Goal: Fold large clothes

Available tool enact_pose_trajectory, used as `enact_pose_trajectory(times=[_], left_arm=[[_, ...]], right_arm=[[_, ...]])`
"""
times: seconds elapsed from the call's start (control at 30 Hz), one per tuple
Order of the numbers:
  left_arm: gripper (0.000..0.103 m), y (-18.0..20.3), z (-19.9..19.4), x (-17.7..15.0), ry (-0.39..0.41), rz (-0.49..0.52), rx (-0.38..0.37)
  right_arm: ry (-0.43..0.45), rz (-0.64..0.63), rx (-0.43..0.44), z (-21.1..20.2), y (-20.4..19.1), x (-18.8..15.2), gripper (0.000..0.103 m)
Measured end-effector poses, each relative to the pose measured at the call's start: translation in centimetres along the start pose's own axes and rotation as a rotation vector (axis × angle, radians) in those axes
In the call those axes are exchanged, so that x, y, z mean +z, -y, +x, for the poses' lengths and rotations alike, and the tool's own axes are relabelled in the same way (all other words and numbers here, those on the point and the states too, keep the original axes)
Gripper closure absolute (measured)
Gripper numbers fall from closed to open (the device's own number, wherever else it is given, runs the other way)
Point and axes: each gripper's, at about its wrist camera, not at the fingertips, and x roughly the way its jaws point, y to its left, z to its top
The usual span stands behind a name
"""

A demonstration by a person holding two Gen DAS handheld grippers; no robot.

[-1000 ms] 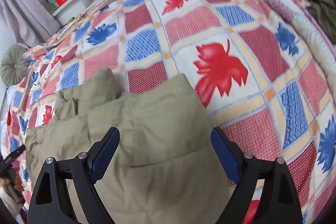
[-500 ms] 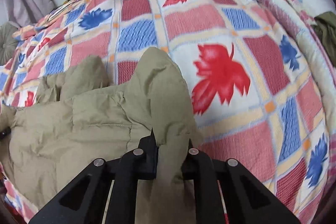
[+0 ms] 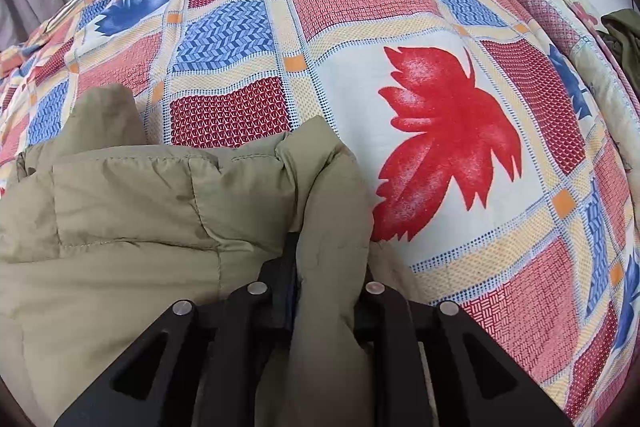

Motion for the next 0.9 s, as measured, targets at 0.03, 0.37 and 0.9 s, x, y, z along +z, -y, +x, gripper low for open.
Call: enact_pose_trajectory(times=[0.03,0.37,0.9], left_arm=[[0.061,-0.4,-0.7,0.1,0.004,-0.005,0.004],[0.019,-4.0,-8.4,-2.4,0.048,0.017,-0.084],[0.019,-6.7,-9.6,-16.5,-0.186,-0.259,-0.467]], right_arm=[[-0.007,0.012,0.011,-0.5,0.3,0.1,0.078],[0.062,0.126,0.105,-7.4,3.8,-2.0,0.039],[-0.05,0.324,0.424,-11.6,6.9,-15.5,0.024]])
